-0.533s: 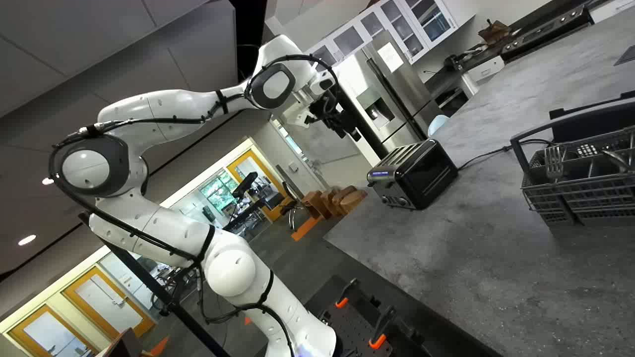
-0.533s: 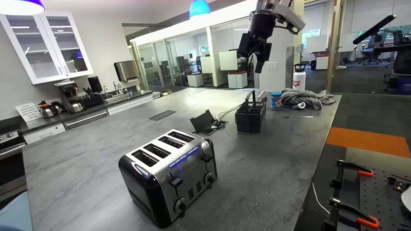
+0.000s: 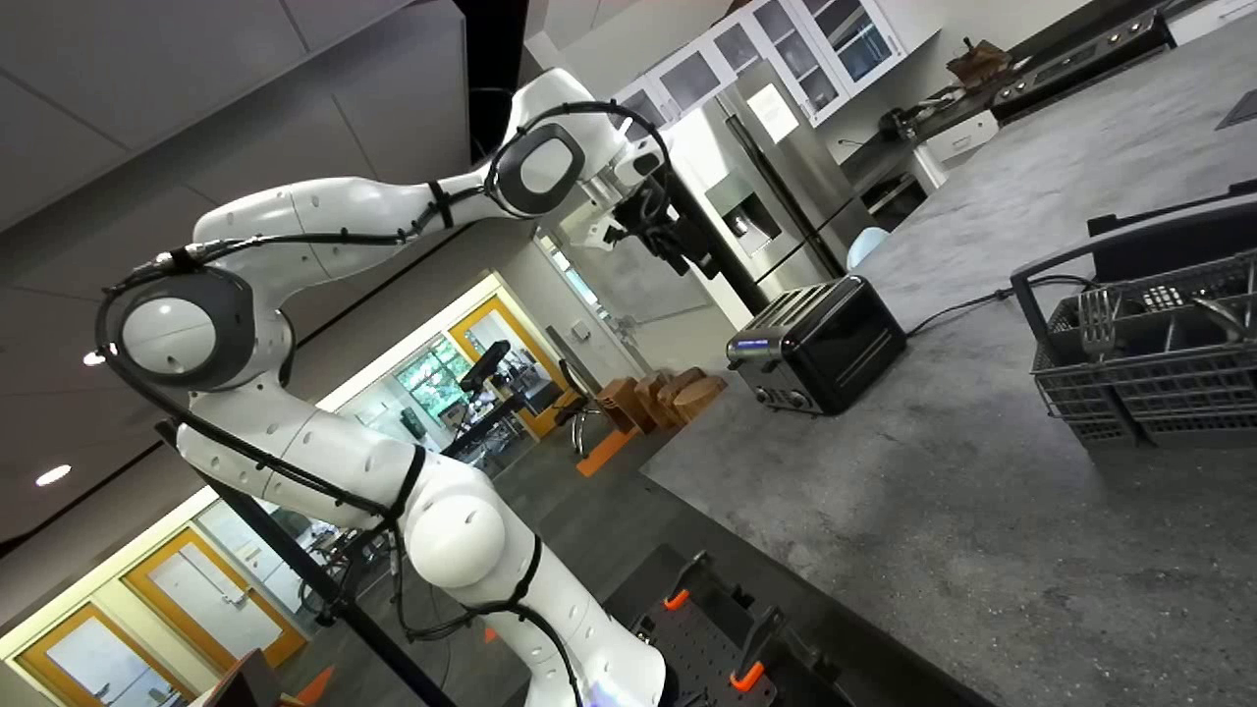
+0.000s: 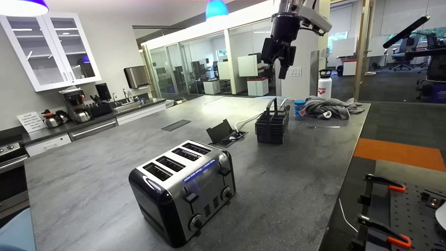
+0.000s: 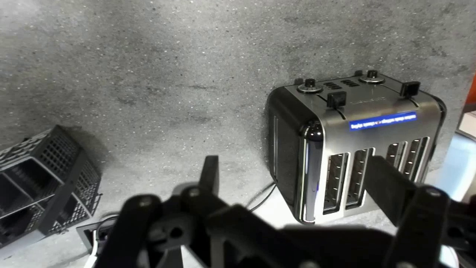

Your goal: Put the fork in the grey rack

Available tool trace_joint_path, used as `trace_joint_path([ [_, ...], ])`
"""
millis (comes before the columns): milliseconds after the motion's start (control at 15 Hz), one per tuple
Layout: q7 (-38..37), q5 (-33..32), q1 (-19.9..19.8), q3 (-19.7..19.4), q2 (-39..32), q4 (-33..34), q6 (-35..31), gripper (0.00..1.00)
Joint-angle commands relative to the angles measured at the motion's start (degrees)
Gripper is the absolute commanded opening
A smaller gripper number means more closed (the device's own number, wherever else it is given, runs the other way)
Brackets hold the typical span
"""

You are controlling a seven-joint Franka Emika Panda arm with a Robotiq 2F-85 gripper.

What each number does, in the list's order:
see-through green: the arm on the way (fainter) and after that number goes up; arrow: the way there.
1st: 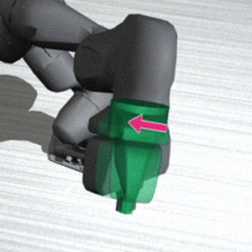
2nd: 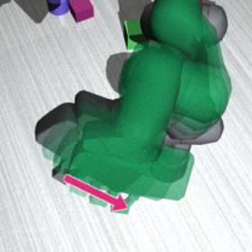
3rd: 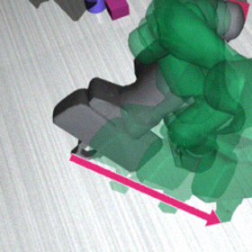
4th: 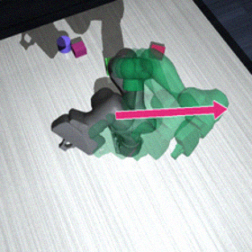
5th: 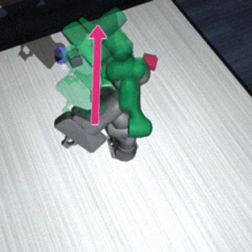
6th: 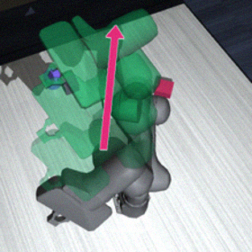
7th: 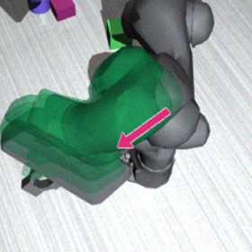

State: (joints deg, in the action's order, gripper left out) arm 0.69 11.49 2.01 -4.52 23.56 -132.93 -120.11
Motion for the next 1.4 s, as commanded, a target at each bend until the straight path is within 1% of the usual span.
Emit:
trace_joint_path([
  [0, 2.8, -6.1, -3.9, -0.9, 0.9, -1.7, -0.2, 1.00],
  [200, 7.3, -9.8, -7.5, -4.8, 0.9, -3.5, -3.4, 1.00],
  [467, 15.8, -12.2, -12.5, -12.7, -2.2, -3.3, -6.3, 1.00],
  [667, 24.0, -11.5, -14.6, -18.7, -6.7, -1.4, -7.0, 1.00],
  [733, 28.6, -10.2, -14.5, -21.1, -8.8, -0.5, -6.5, 1.00],
  [867, 36.4, -8.8, -14.6, -24.4, -12.8, 1.4, -5.9, 1.00],
  [1000, 42.1, -8.4, -15.6, -25.9, -17.5, 4.0, -5.3, 1.00],
  [1067, 42.7, -8.7, -16.3, -25.7, -19.6, 5.3, -5.5, 1.00],
  [1133, 40.0, -9.4, -17.3, -24.1, -14.3, 1.2, -5.5, 1.00],
  [1333, 41.5, -9.5, -18.4, -23.7, -18.9, 3.9, -5.6, 1.00],
])
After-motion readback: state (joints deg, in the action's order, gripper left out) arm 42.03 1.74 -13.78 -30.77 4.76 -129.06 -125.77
